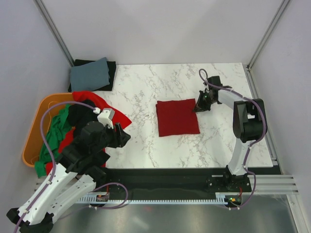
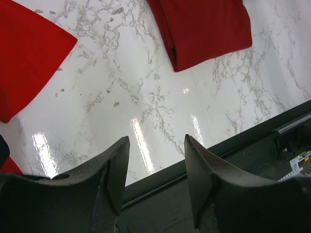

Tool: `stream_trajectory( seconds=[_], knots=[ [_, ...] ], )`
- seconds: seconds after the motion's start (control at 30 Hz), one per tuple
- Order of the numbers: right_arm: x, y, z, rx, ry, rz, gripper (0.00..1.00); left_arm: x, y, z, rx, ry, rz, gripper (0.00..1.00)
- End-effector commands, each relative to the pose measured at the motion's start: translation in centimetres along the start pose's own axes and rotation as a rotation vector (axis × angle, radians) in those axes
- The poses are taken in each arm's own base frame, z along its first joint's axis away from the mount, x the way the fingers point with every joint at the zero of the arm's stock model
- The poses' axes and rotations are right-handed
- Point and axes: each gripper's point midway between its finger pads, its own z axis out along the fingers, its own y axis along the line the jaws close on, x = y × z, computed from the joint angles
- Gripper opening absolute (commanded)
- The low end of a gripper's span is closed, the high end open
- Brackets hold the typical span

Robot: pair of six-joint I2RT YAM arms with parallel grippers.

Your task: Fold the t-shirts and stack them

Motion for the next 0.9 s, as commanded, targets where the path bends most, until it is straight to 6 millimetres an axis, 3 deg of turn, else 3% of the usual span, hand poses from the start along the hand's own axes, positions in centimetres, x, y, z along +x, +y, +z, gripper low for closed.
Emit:
stream_trajectory(
  seconds=[0.0, 0.13, 0.23, 0.3, 0.33, 0.47, 0.63, 0.87],
  knots=[
    [-7.1, -2.9, -2.9, 0.130, -0.163, -0.032, 0.00, -1.1, -0.3, 0.4, 0.013, -0.041, 0.010, 0.56],
    [-11.9, -3.9, -4.6, 0.186, -0.228, -0.058, 0.00, -0.5, -0.7, 1.1, 0.028, 0.008, 0.013, 0.57],
    [-16.0, -6.8, -6.3, 0.272, -0.289, -0.027, 0.00, 0.0, -1.1, 1.5, 0.043, 0.045, 0.017, 0.57],
    [-19.9, -8.5, -7.6, 0.350, -0.360, -0.030, 0.00, -0.1, -1.0, 1.5, 0.033, 0.042, 0.018, 0.57],
    [-20.0, -8.9, -7.8, 0.353, -0.362, -0.024, 0.00, -0.2, -1.0, 1.4, 0.035, 0.038, 0.019, 0.57],
    [-25.2, -11.6, -9.2, 0.444, -0.455, -0.007, 0.00, -0.6, -0.8, 0.9, 0.031, 0.001, 0.011, 0.57],
    [-28.9, -16.5, -9.8, 0.511, -0.563, 0.074, 0.00, -0.8, -0.4, 0.9, 0.008, -0.014, 0.009, 0.57],
    [-34.9, -18.9, -11.6, 0.549, -0.813, 0.041, 0.00, -0.4, -0.3, 1.3, 0.000, 0.011, 0.012, 0.57]
  ],
)
